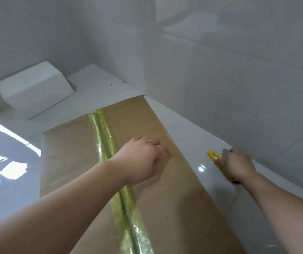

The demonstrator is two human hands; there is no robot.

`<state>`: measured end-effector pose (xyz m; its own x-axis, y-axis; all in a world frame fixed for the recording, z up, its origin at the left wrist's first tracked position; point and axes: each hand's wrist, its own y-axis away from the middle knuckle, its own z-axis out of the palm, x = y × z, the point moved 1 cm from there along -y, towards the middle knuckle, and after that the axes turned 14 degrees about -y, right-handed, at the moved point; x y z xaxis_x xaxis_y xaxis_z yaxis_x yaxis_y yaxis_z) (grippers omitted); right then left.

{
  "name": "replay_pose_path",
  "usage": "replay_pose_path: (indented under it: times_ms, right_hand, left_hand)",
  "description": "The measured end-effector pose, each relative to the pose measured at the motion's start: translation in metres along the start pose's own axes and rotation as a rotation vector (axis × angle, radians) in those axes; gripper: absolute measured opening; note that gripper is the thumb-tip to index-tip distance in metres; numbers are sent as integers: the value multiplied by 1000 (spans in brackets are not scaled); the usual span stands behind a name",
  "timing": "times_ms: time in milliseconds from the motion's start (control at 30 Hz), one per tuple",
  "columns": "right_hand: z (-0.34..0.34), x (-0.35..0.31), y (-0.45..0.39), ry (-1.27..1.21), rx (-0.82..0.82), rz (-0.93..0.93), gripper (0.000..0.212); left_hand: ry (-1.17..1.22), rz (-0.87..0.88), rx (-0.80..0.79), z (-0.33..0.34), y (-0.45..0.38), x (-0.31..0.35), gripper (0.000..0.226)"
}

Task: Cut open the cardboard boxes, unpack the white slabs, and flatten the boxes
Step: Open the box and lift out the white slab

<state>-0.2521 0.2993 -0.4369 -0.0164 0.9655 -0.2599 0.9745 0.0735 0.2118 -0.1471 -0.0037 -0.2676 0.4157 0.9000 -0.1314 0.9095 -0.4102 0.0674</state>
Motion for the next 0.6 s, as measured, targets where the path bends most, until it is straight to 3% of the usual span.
replay_pose_path:
  times_ms: [133,233,300,400,533,600]
  right_hand:
    - [-53,-77,3,-378,127,-154,42]
    - [-74,-150,39,-478,43,-358,50]
    - [-71,-189,73,-368,-90,-416,73]
    - [-58,-218,107,-122,-274,-317,107]
    - [-52,-221,120,41,-301,-231,111]
    - [-50,-224,127,81,-268,-288,109]
  left_hand:
    - [2,-28,-50,-5,30,-25,36]
    - [24,-16,-90,-1,62,-40,34]
    - [61,30,-132,8,83,-45,43]
    - [70,108,-169,17,99,-47,55]
    - [28,160,-175,21,105,-46,49]
    - [28,171,-177,23,107,-45,48]
